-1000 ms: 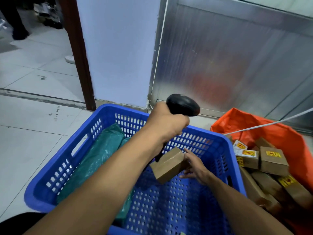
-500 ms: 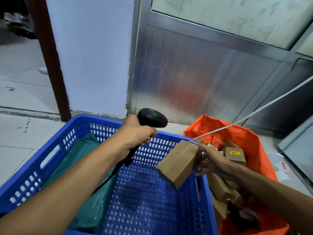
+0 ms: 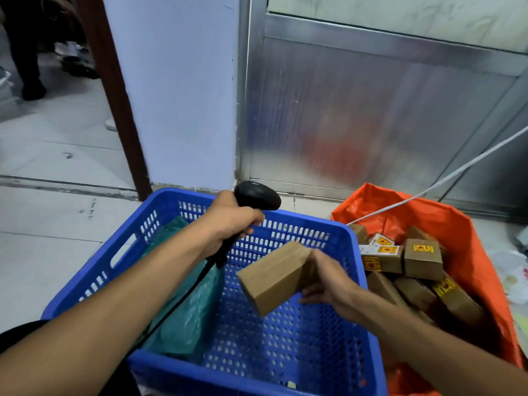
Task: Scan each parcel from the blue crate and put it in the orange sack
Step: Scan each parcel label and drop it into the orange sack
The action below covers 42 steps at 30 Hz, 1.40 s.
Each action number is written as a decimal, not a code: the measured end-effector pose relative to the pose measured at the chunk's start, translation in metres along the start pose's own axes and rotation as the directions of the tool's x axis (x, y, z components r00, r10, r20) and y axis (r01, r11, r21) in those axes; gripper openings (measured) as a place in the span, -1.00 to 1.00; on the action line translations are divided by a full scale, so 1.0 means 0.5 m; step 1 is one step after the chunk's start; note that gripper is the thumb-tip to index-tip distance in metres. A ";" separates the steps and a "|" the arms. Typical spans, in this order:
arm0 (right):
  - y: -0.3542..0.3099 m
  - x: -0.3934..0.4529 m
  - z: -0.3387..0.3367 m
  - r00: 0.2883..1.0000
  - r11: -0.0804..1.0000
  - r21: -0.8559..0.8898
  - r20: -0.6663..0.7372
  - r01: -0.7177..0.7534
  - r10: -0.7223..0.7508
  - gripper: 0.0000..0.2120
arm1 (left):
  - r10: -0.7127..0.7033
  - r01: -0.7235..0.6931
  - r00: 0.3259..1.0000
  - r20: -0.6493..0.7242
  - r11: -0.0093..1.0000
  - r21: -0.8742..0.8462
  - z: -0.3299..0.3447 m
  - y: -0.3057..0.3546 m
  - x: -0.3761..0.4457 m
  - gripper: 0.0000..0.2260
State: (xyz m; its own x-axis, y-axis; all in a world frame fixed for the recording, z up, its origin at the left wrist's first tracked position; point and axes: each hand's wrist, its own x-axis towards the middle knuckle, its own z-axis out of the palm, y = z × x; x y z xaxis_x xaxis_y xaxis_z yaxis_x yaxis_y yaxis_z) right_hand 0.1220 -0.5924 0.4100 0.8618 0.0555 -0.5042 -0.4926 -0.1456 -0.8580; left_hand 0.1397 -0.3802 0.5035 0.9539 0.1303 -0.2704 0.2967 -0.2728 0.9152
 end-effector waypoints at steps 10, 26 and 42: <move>0.090 0.084 0.305 0.998 1.000 0.001 0.064 0.020 -0.020 -0.71 | -0.021 0.020 0.999 -0.035 0.999 -0.036 -0.047 -0.015 -0.001 -0.80; 0.151 0.092 0.361 0.883 0.281 -0.855 0.346 0.436 -0.316 -0.22 | -0.009 0.000 0.998 -0.063 0.990 -0.138 -0.102 -0.011 0.002 -0.87; 0.085 0.101 0.258 0.813 0.121 -0.832 0.480 0.541 -0.329 -0.19 | -0.009 0.002 0.997 -0.073 0.995 -0.099 -0.112 -0.017 -0.002 -0.82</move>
State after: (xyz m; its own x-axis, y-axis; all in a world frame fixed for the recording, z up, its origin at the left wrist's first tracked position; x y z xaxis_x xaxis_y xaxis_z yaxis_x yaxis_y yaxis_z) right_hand 0.1292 -0.4681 0.3354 0.8046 0.5675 -0.1748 0.5071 -0.8098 -0.2949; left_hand 0.1336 -0.3247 0.5126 0.9453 0.2024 -0.2560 0.2923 -0.1768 0.9398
